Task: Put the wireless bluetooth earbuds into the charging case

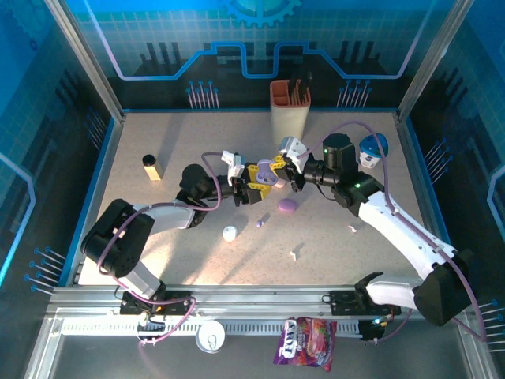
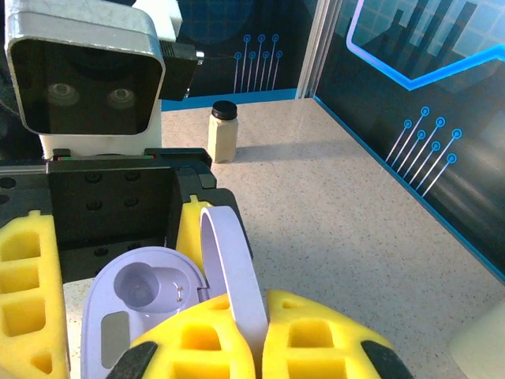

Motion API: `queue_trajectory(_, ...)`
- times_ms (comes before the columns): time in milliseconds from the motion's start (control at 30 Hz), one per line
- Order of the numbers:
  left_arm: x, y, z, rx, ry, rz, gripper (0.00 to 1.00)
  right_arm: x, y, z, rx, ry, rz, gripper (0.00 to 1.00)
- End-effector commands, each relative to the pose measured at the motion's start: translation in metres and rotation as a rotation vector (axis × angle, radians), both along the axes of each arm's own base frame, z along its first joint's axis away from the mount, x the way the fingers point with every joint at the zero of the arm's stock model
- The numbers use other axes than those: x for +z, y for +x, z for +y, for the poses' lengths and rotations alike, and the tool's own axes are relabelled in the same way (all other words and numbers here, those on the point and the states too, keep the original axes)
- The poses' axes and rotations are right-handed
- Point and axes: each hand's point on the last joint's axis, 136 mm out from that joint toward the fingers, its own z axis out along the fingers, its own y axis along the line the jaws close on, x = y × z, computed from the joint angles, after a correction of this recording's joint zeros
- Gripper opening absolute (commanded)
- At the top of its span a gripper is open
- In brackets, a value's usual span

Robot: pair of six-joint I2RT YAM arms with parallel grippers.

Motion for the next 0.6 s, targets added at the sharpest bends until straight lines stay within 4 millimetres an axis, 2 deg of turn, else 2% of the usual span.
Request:
queue_trajectory(0,0.0138,0.0032,-0.0010,0.006,-0.032,-0.044,0.52,0.0118,-0.0034,0.0012,0.001,0.019,-0.050,0.00)
queue_trajectory(400,0.0119,0.0019,-0.0009,0.001,-0.028,-0.037,0.43,0.0131,-0.0035,0.0019,0.003,0.027,-0.048,0.00)
queue_trajectory(567,0.0118,0.0014,-0.0007,0.000,-0.029,-0.039,0.36,0.0168,-0.0051,0.0021,0.006,0.039,-0.053,0.00)
